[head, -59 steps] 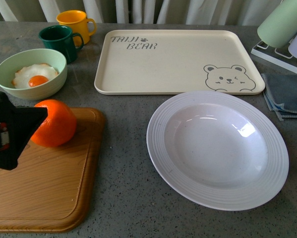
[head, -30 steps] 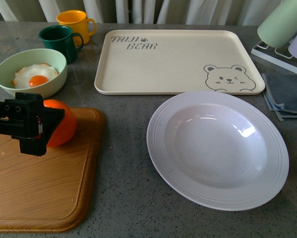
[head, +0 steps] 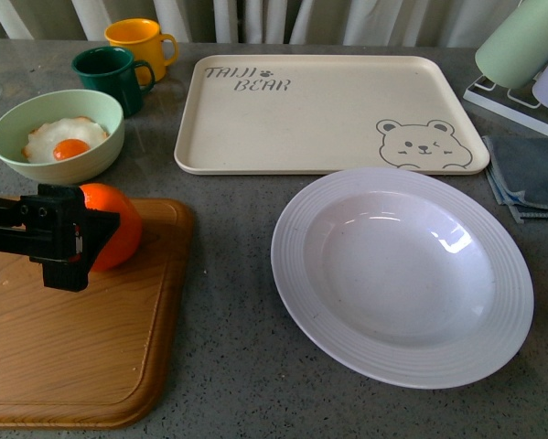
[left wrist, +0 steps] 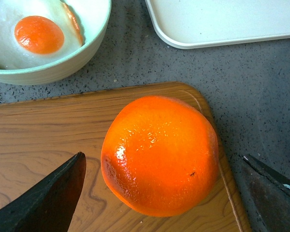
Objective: Place orange and plate with both arms
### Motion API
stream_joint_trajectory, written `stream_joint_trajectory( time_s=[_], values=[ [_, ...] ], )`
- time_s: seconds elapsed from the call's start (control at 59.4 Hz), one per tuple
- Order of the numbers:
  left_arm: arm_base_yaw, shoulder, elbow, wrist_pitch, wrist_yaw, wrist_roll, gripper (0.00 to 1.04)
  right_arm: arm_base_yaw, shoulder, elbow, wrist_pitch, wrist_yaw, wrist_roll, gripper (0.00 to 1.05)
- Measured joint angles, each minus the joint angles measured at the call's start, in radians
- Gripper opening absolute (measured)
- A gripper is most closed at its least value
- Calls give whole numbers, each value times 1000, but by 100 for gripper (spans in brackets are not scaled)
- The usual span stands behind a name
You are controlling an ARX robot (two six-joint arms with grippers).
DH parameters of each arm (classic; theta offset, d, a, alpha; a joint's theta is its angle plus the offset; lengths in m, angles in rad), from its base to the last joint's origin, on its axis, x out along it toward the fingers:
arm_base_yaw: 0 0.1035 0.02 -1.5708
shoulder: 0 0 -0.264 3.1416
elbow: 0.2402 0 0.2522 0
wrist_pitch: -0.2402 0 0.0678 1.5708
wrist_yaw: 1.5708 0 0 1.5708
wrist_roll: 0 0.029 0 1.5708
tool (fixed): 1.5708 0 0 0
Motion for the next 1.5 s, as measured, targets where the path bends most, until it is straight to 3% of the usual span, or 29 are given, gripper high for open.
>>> stream_joint_trajectory(
  time_s=[0.656,0.841,1.093,1.279,1.497],
  values=[
    [-9,126,90,2,2,27,96,0,0,0,0,0,0,96],
    [-11,126,90,1,-3,27,70,0,0,0,0,0,0,96],
    [-15,49,80,-40,-5,29,62,0,0,0,0,0,0,96],
    [-65,-59,79,-117,14,30,62,0,0,0,0,0,0,96],
    [-197,-60,111,-126,35,21,62,0,0,0,0,0,0,96]
  ],
)
